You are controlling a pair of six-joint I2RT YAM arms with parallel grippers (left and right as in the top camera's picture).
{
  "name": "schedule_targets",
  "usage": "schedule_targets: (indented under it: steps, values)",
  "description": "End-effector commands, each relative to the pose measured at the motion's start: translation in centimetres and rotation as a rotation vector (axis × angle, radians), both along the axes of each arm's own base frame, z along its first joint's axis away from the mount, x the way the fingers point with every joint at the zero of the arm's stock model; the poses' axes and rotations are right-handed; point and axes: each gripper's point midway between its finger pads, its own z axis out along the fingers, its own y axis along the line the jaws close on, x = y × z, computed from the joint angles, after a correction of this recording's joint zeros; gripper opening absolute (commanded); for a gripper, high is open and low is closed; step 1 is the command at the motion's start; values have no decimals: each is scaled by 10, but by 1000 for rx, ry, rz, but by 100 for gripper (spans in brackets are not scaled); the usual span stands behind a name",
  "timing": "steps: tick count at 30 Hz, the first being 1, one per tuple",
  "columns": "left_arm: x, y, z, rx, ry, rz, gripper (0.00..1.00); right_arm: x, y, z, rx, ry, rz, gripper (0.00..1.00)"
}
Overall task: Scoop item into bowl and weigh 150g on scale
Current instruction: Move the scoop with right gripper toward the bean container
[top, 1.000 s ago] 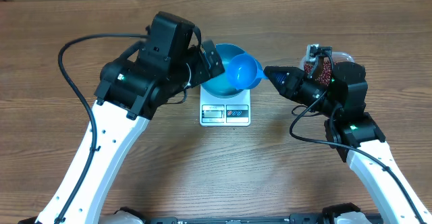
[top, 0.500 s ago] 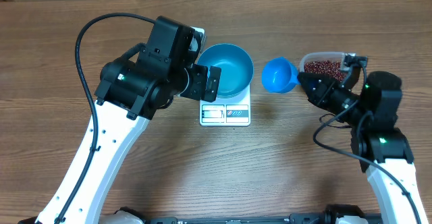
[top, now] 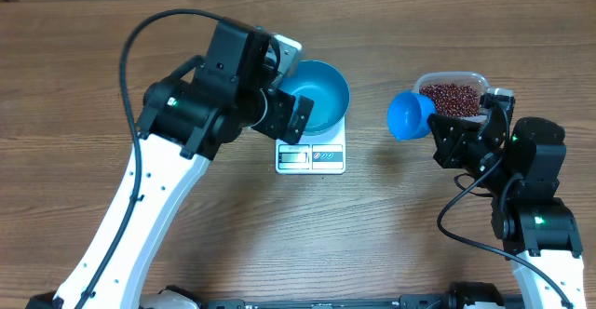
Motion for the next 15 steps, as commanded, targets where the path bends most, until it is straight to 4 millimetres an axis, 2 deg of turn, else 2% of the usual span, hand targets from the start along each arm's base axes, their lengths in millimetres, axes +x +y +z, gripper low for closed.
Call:
schedule_targets:
  steps: [1,7,13,14,15]
  values:
    - [-10,-29,-5,-45,4,-270,100,3,-6,15,-45,-61,-15,4]
    - [-3,-32,-22,-29,49,-268,100,-4,-5,30,-44,-111,-10,4]
    - [-1,-34,-24,-51,77,-225,100,-10,-4,37,-45,-138,-11,4]
    - [-1,-34,-24,-51,78,-225,95,-10,-4,37,-45,-138,-11,4]
    - [-1,-34,-25,-51,78,-225,80,-10,-4,37,-45,-137,-11,4]
